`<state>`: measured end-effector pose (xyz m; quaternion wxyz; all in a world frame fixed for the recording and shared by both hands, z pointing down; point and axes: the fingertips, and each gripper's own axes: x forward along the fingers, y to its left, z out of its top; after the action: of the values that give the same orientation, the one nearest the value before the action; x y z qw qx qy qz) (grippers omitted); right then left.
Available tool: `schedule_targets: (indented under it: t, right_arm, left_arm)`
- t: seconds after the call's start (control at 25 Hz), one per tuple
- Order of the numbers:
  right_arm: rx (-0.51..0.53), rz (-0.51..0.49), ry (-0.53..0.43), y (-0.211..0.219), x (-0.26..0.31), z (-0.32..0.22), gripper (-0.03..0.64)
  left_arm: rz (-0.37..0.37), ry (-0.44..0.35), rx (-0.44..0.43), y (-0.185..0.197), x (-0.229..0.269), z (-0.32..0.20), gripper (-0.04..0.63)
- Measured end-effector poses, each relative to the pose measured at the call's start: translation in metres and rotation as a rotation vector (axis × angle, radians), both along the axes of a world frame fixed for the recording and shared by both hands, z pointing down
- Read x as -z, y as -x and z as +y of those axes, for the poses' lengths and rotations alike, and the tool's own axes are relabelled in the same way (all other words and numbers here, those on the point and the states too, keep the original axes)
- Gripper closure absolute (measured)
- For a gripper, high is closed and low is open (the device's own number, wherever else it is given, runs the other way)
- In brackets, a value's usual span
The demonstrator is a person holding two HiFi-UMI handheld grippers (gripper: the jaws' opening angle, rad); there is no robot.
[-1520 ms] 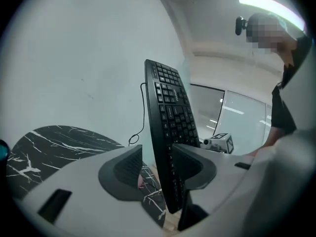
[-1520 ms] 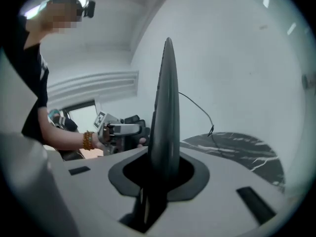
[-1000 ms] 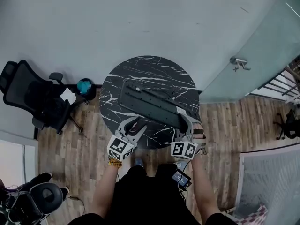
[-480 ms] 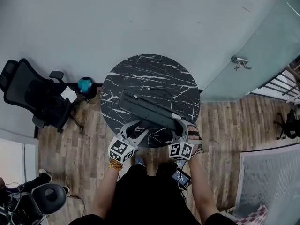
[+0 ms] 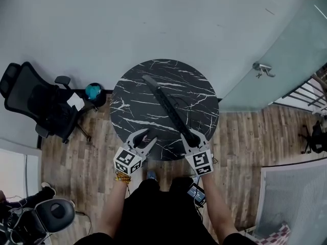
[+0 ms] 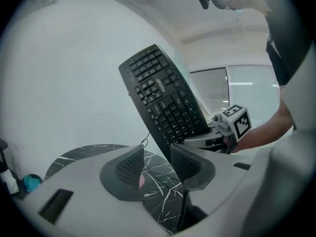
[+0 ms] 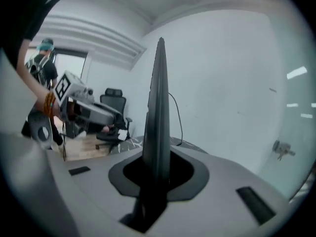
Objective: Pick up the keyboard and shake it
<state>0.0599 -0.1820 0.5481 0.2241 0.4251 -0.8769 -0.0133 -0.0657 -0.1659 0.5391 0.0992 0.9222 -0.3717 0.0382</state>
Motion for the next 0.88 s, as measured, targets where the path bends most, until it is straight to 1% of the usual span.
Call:
schedule_targets:
  t: [0.12, 0.16, 0.2, 0.24, 0.28, 0.4, 0.44, 0.48, 0.52, 0.6, 0.68, 0.76, 0.84, 0.88]
  right_arm:
    - [-0.043, -0.279, 0.064, -0.003, 0.011, -0.002, 0.534]
    - [-0.059, -0.344, 0.081, -0.005, 0.014, -0.004, 0.534]
    - [-0.072, -0.381, 0.090, -0.007, 0.016, -0.006, 0.534]
    - [-0.081, -0.389, 0.090, -0.009, 0.017, -0.008, 0.532]
    - [-0.086, -0.375, 0.084, -0.010, 0.016, -0.009, 0.532]
    - [-0.066, -0.284, 0.056, -0.011, 0.013, -0.009, 0.532]
    - [-0.047, -0.276, 0.061, -0.009, 0.013, -0.007, 0.534]
    - [-0.021, -0.296, 0.080, -0.005, 0.013, -0.004, 0.534]
    - [0.013, -0.347, 0.116, 0.001, 0.013, -0.001, 0.534]
    - [0.100, -0.523, 0.225, 0.015, 0.016, 0.009, 0.534]
    - [0.186, -0.708, 0.337, 0.027, 0.020, 0.021, 0.532]
    - [0.261, -0.833, 0.413, 0.035, 0.022, 0.030, 0.532]
    - [0.352, -0.906, 0.460, 0.038, 0.028, 0.037, 0.532]
    - [0.398, -0.927, 0.475, 0.040, 0.032, 0.040, 0.531]
  left_arm:
    - [0.002, -0.001, 0.006, 0.004, 0.001, 0.000, 0.420]
    - [0.003, 0.001, 0.007, 0.005, 0.001, -0.001, 0.420]
    - [0.004, 0.003, 0.008, 0.006, 0.001, -0.001, 0.420]
    - [0.005, 0.006, 0.010, 0.006, 0.000, -0.002, 0.420]
    - [0.007, 0.009, 0.012, 0.006, -0.001, -0.002, 0.420]
    - [0.011, 0.012, 0.008, 0.002, -0.003, -0.002, 0.420]
    - [0.012, 0.014, 0.003, 0.001, -0.004, -0.003, 0.420]
    - [0.011, 0.018, -0.001, -0.001, -0.006, -0.003, 0.420]
    - [0.011, 0.024, -0.005, -0.002, -0.007, -0.003, 0.420]
    - [0.026, 0.043, -0.009, -0.004, -0.011, -0.004, 0.420]
    - [0.085, 0.076, -0.018, -0.001, -0.013, -0.003, 0.420]
    - [0.192, 0.120, -0.061, 0.007, -0.009, 0.002, 0.419]
    - [0.282, 0.155, -0.166, 0.011, 0.003, 0.011, 0.396]
    - [0.307, 0.169, -0.225, 0.011, 0.011, 0.017, 0.388]
